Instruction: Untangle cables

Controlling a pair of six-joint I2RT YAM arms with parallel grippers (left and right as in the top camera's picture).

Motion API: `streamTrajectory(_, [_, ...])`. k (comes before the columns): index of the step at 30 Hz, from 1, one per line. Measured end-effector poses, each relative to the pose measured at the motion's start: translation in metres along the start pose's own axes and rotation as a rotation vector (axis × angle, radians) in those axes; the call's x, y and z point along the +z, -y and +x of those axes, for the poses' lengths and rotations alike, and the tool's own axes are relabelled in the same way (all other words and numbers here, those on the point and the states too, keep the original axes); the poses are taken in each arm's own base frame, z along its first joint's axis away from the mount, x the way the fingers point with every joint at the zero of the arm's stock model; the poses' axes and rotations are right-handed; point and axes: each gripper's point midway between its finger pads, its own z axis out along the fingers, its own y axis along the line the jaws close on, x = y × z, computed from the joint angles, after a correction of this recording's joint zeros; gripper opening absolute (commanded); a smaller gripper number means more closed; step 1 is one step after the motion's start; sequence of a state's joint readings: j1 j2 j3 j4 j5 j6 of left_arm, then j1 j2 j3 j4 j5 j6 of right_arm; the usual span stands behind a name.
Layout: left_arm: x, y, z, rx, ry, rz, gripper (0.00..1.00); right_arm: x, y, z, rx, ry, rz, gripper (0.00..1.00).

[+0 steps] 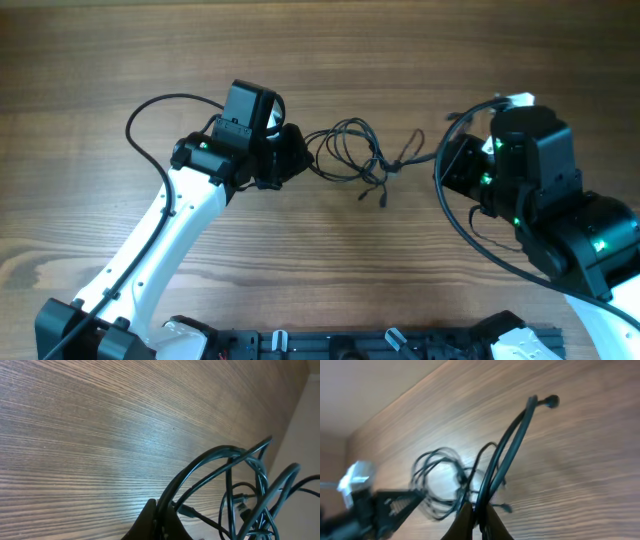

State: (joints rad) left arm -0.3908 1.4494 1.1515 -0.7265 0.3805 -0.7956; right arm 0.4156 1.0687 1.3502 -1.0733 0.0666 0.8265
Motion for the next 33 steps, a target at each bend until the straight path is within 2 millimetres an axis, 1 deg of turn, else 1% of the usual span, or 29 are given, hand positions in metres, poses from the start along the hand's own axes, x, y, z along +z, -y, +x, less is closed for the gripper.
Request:
streamTrajectory(3, [0.0,-0.008,-0.002,-0.023,0.02,-0.039,0.04,-0.001,0.015,-0.008,0.061,0.055,0.078,0.41])
streamTrajectory(4, [0.0,-0.01,-0.003,-0.033,0.023,-0.051,0.04,-0.001,0.018,-0.011,0.078,0.073,0.094,0.48])
streamTrajectory(6, [0.0,-0.01,-0.004,-0.038,0.028,-0.051,0.04,-0.002,0.02,-0.012,0.1,0.084,0.103,0.57])
streamTrajectory(7, [0.0,-0.007,-0.004,-0.034,0.026,-0.036,0.04,-0.001,0.02,-0.012,0.105,0.084,0.104,0.6])
streamTrajectory(10, [-0.001,0.021,-0.007,0.027,0.017,0.095,0.04,0.002,0.019,-0.01,0.119,0.069,0.105,0.64])
streamTrajectory(11, [-0.001,0.025,-0.007,0.046,0.016,0.114,0.04,0.004,0.018,-0.007,0.118,0.051,0.104,0.65])
streamTrajectory(12, [-0.004,0.046,-0.004,0.087,-0.012,0.218,0.04,0.008,0.016,-0.004,0.117,0.028,0.101,0.65])
streamTrajectory(14, [-0.013,0.079,-0.002,0.173,-0.036,0.381,0.04,0.017,0.011,0.005,0.103,-0.032,0.085,0.68])
streamTrajectory(16, [-0.025,0.103,0.004,0.243,-0.069,0.509,0.04,0.025,0.004,0.012,0.065,-0.091,0.061,0.69])
streamTrajectory(17, [-0.03,0.112,0.006,0.27,-0.081,0.558,0.04,0.03,-0.001,0.017,0.042,-0.122,0.043,0.7])
streamTrajectory(20, [-0.044,0.13,0.015,0.294,-0.135,0.662,0.04,0.045,-0.021,0.03,-0.058,-0.225,-0.045,0.73])
streamTrajectory(23, [-0.05,0.137,0.019,0.276,-0.171,0.702,0.04,0.054,-0.03,0.042,-0.118,-0.301,-0.098,0.74])
streamTrajectory(25, [-0.053,0.138,0.021,0.253,-0.195,0.713,0.04,0.057,-0.034,0.047,-0.146,-0.334,-0.12,0.74])
streamTrajectory(28, [-0.057,0.143,0.024,0.242,-0.22,0.737,0.04,0.058,-0.036,0.05,-0.164,-0.35,-0.136,0.75])
streamTrajectory(33, [-0.076,0.158,0.031,0.294,-0.263,0.836,0.04,0.069,-0.036,0.051,-0.179,-0.366,-0.128,0.74])
